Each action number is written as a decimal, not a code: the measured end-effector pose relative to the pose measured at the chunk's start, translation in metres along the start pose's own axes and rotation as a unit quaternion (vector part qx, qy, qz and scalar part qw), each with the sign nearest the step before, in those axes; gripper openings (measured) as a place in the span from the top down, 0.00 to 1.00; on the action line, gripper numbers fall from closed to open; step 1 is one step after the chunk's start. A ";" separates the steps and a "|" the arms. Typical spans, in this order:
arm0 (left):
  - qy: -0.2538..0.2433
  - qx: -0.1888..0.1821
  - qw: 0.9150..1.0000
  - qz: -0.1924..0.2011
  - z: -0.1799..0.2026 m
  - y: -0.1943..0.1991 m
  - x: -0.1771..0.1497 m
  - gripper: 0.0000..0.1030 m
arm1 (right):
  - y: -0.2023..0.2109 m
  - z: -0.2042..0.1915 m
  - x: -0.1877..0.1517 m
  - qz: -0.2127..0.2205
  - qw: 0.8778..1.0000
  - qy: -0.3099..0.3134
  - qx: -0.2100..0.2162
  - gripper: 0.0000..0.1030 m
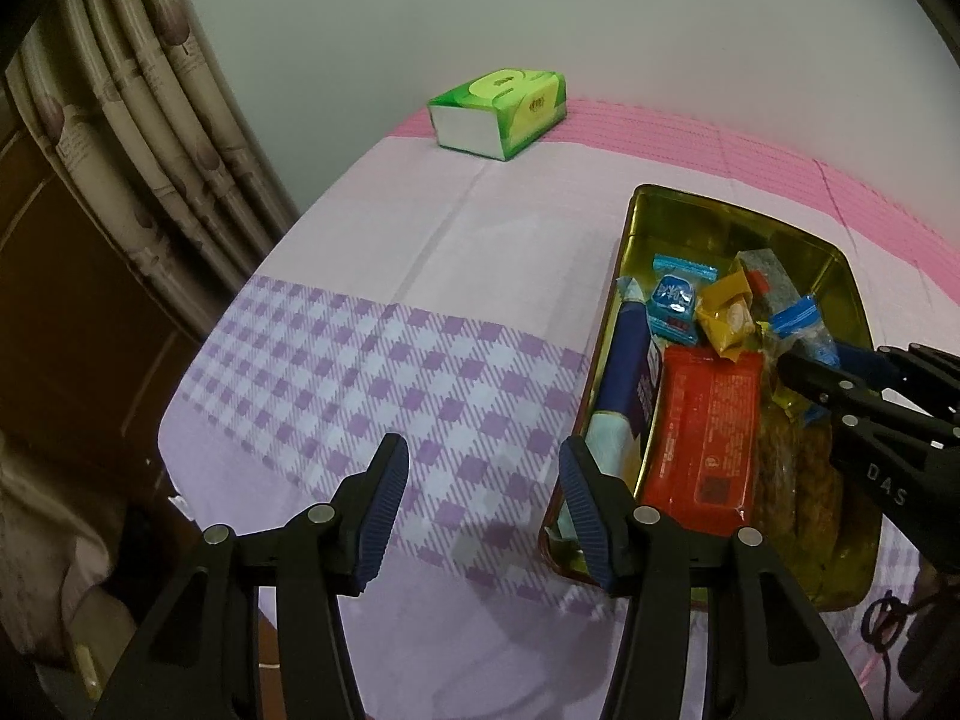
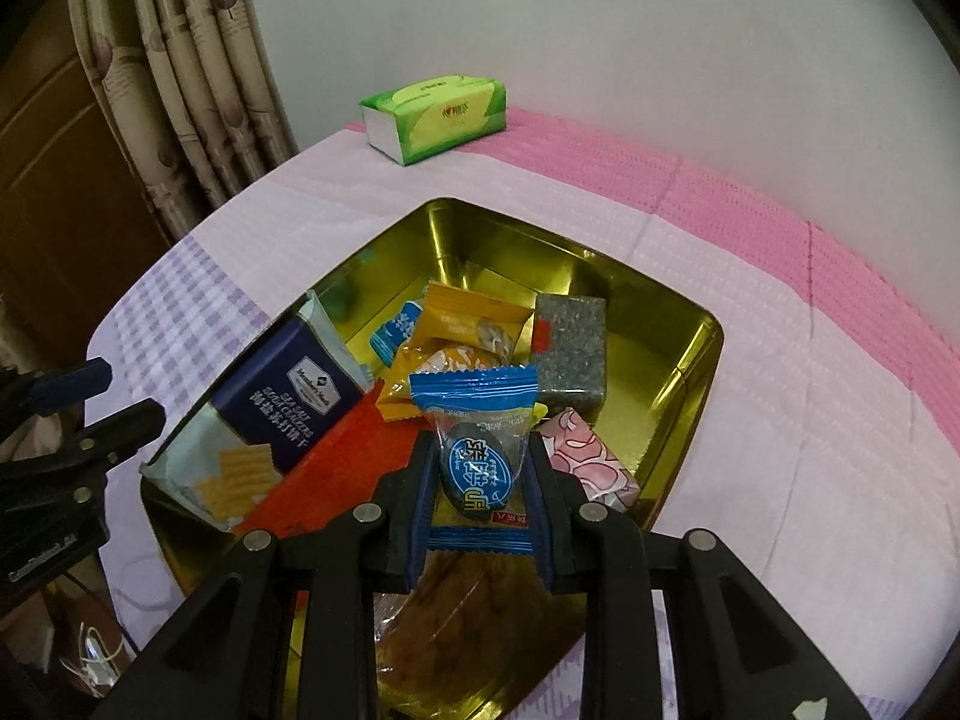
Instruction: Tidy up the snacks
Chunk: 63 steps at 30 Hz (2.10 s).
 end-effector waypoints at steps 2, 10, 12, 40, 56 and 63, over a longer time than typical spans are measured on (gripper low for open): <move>0.000 -0.001 1.000 -0.003 0.000 -0.001 0.000 0.48 | -0.002 0.000 0.000 -0.003 1.000 -0.001 0.000 0.75; -0.007 0.000 1.000 -0.001 0.003 -0.001 -0.001 0.48 | -0.001 -0.002 -0.003 -0.001 1.000 -0.008 0.001 0.60; -0.009 0.000 1.000 0.001 0.004 0.000 -0.001 0.48 | 0.004 -0.001 -0.004 0.006 1.000 -0.014 -0.001 0.53; -0.044 0.001 0.999 0.001 0.009 0.015 -0.022 0.47 | 0.048 -0.017 -0.057 -0.016 0.999 -0.039 -0.027 0.10; -0.057 0.005 0.998 -0.002 0.012 0.014 -0.024 0.46 | 0.042 -0.022 -0.062 -0.032 0.998 -0.038 -0.026 0.07; -0.060 0.005 0.998 -0.005 0.014 0.012 -0.025 0.46 | 0.040 -0.024 -0.063 -0.034 0.998 -0.039 -0.024 0.07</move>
Point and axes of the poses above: each gripper's, at about its wrist camera, not at the fingertips, and y roughly against the way its jaws point, z to its right, x to its top, the point moved 2 cm from there along -y, roughly the way its jaws point, and after that the axes turned 7 degrees about -z, right-handed, at the moved point
